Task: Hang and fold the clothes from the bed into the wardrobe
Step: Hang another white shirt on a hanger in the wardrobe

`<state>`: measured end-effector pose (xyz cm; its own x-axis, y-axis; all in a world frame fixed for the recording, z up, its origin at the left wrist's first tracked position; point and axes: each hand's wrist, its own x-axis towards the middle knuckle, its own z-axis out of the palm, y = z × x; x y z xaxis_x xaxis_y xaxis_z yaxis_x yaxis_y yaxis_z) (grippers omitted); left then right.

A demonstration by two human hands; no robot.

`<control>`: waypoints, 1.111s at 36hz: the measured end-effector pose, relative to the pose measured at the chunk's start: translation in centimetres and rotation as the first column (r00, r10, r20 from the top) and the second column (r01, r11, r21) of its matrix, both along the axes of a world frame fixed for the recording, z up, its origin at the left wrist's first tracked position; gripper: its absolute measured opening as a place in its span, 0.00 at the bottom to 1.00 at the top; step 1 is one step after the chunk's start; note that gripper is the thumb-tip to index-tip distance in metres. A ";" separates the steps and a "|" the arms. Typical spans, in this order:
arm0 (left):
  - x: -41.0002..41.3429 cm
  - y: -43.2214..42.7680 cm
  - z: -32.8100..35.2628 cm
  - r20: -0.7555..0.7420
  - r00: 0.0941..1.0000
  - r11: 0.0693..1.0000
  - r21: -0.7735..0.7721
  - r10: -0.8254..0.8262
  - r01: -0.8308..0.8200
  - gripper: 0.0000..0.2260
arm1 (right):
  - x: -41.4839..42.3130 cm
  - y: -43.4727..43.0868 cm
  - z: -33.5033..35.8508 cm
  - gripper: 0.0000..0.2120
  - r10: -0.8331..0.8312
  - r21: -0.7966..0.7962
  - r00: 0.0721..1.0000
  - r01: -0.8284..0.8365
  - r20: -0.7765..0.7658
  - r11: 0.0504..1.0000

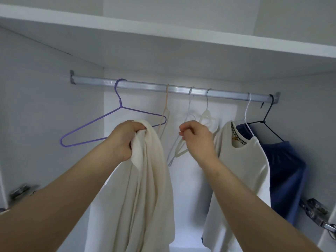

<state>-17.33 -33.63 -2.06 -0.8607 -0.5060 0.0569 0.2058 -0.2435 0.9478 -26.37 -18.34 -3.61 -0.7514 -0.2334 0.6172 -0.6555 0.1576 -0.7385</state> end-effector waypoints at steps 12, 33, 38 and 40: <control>0.4 -1.9 -0.2 0.154 0.987 0.998 0.039 0.040 -0.047 0.05 | -3.6 -4.7 -1.5 0.08 -0.204 0.710 0.979 0.151 -0.010 0.688; -0.7 -2.4 -0.4 0.219 0.975 0.999 0.047 -0.030 0.021 0.04 | -5.9 -2.5 -2.9 0.06 -0.402 0.526 0.882 0.227 0.246 0.820; -0.5 -2.3 -0.5 0.237 0.971 0.998 0.051 -0.037 0.025 0.03 | -5.5 -3.4 -3.6 0.18 -0.253 0.422 0.858 0.048 0.447 0.905; -0.4 -2.3 -0.5 0.234 0.971 0.998 0.052 -0.038 0.027 0.03 | -5.2 -3.7 -4.1 0.16 -0.199 0.329 0.848 0.031 0.492 0.944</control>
